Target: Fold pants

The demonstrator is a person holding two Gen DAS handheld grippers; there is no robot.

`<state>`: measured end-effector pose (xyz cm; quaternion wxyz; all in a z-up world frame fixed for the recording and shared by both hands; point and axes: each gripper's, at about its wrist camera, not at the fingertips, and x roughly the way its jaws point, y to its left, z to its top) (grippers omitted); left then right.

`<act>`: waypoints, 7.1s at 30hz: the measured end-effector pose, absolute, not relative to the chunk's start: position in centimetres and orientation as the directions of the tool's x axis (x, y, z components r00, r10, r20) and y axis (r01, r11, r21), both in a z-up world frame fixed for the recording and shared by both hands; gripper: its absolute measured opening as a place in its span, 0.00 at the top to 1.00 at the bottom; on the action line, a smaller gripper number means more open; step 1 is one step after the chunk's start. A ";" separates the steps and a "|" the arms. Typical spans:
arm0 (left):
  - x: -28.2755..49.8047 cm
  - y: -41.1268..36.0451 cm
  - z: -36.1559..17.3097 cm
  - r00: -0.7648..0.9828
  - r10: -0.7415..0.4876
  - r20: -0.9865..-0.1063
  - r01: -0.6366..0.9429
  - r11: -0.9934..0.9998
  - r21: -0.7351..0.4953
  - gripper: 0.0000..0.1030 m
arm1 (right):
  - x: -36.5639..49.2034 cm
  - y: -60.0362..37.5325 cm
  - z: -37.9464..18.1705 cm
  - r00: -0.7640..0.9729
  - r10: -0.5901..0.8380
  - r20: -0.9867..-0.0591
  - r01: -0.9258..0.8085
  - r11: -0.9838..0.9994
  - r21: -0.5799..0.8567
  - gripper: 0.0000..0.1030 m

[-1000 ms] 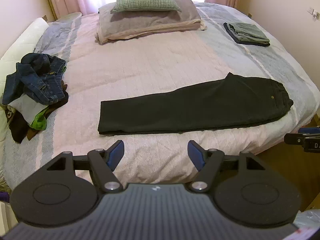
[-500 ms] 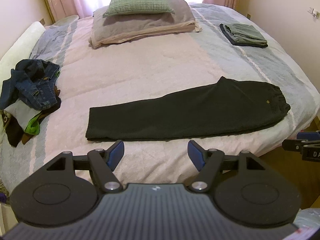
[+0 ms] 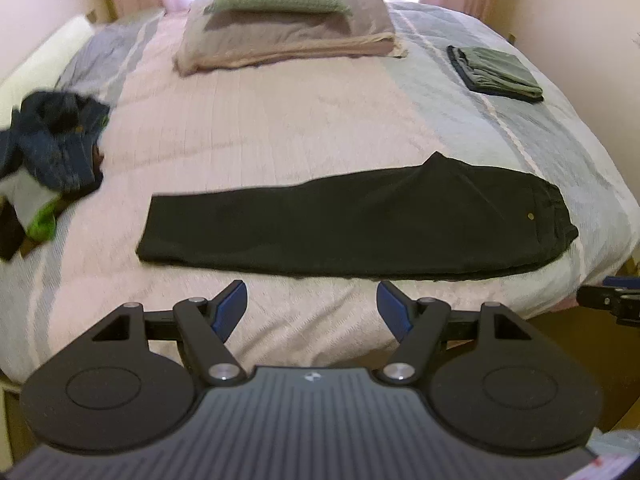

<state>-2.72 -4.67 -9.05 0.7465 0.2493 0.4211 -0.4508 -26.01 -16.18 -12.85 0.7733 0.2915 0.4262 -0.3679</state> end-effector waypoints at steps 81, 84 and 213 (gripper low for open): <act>11.6 -12.2 -21.8 0.107 -0.867 -0.486 0.880 0.310 -0.360 0.91 | -20.2 -29.5 -32.9 0.279 -0.416 -0.865 0.955 0.024 0.296 0.46; 5.6 -15.7 -22.1 -0.013 -0.869 -0.495 0.914 0.191 -0.359 0.82 | -25.2 -31.5 -31.8 0.235 -0.446 -0.864 0.959 -0.039 0.281 0.46; 16.5 -24.5 -39.1 -0.354 -0.498 -0.791 0.722 0.392 -0.570 0.56 | -25.9 -40.5 -36.0 0.276 -0.277 -0.921 0.889 0.437 0.135 0.67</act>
